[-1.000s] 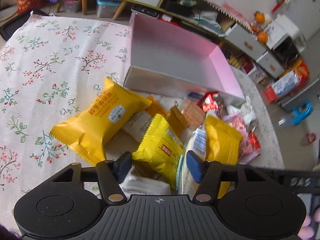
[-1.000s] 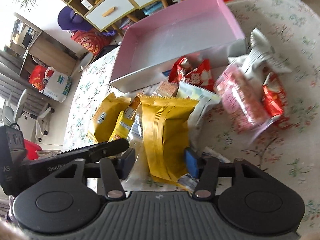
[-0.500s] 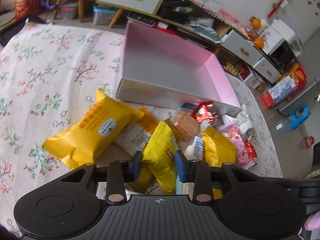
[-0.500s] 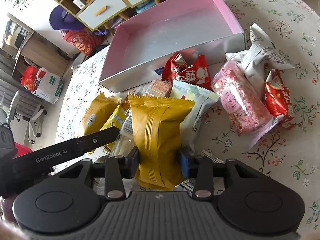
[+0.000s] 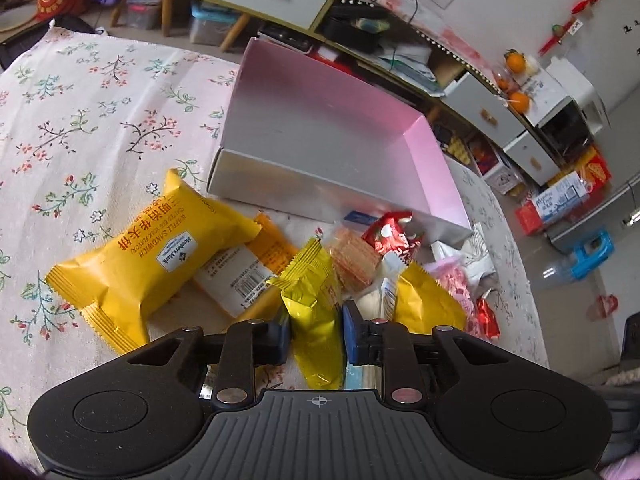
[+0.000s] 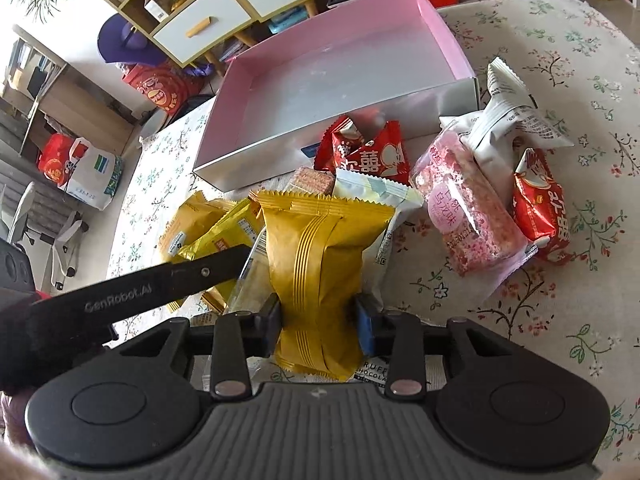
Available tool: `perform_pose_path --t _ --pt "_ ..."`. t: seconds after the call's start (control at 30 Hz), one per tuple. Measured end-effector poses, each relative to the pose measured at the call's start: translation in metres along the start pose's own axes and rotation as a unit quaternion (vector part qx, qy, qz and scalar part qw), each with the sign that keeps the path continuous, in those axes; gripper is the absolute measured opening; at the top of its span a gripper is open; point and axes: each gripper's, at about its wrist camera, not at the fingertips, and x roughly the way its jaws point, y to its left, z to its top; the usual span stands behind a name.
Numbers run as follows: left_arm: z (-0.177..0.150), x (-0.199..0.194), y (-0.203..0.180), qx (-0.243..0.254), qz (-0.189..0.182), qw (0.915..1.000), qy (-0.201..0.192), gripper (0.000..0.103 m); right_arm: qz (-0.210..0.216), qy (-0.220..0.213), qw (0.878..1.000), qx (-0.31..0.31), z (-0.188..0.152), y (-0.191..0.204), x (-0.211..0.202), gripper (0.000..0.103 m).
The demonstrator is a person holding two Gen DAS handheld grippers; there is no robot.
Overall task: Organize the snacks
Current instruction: 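Grasp the small yellow packet with the left tool while the right tool grasps the gold pastry packet, then carry both packets into the pink box and open both tools to release them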
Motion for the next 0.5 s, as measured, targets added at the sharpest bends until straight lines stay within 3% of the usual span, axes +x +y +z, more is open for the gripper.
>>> perform_pose_path --t 0.3,0.5 --pt "0.002 -0.017 -0.013 0.016 0.037 0.9990 -0.020 0.021 -0.004 -0.023 1.000 -0.004 0.003 0.001 -0.015 0.032" --pt "0.009 -0.039 -0.016 0.019 0.039 0.9978 -0.051 0.021 0.010 -0.048 0.999 -0.002 0.007 0.001 -0.031 0.032"
